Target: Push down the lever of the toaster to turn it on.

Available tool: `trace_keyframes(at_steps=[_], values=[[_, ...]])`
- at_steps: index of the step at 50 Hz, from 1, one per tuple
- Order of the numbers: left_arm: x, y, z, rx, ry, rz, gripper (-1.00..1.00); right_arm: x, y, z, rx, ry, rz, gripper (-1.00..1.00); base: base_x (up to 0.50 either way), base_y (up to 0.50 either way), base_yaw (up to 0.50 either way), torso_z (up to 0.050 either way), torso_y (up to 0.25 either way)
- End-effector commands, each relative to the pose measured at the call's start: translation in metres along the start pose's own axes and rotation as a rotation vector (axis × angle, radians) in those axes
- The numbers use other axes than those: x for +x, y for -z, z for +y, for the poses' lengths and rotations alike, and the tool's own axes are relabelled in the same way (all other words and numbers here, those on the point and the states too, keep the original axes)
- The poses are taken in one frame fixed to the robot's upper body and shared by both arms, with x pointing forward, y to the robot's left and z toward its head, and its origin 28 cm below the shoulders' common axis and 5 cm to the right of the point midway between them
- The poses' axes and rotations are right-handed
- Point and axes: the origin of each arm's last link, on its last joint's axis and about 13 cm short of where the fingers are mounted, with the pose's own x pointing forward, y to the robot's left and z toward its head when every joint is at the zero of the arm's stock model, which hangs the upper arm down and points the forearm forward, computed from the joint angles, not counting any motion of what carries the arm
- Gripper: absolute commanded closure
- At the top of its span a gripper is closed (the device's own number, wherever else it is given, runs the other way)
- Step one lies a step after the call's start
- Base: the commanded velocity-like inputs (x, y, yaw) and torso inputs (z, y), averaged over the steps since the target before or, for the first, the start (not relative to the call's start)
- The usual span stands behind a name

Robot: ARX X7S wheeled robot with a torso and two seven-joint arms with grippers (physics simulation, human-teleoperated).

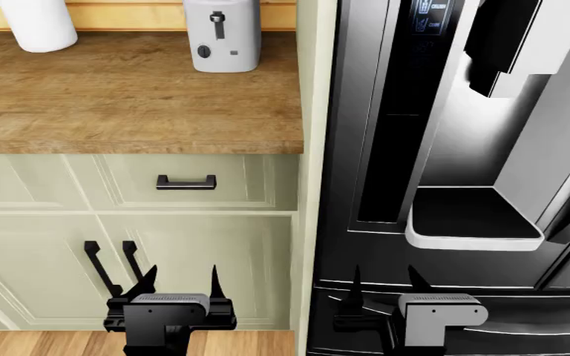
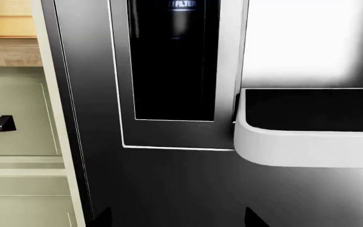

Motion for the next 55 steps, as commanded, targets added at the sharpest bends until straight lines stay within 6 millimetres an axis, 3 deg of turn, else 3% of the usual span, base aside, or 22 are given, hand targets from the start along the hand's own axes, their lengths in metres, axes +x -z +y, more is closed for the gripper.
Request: trace_keyframes(at_steps=[1,16,28,48,55], values=[[0.0,0.0,0.0,-0.002,0.005,0.005,-1.0,0.0,0.001,0.0,0.0,-0.001,0.002,-1.0,0.0,0.0,0.0,0.0,0.0],[-0.004,-0.001,-0.003,-0.028,0.06,0.009,-1.0,-0.003,0.003,0.0,0.004,-0.012,0.012,-1.0,0.0,0.0,0.0,0.001,0.0],[-0.006,-0.011,-0.003,-0.05,0.078,0.008,-1.0,-0.002,-0.002,-0.001,-0.006,-0.013,-0.003,-1.0,0.0,0.0,0.0,0.05,0.0],[0.013,-0.089,0.008,-0.065,0.167,-0.069,-1.0,0.029,-0.066,-0.011,-0.045,-0.003,-0.144,-1.0,0.0,0.0,0.0,0.05,0.0],[0.014,-0.1,0.009,-0.063,0.181,-0.091,-1.0,0.032,-0.07,-0.01,-0.045,-0.013,-0.155,-1.0,0.0,0.0,0.0,0.05,0.0]])
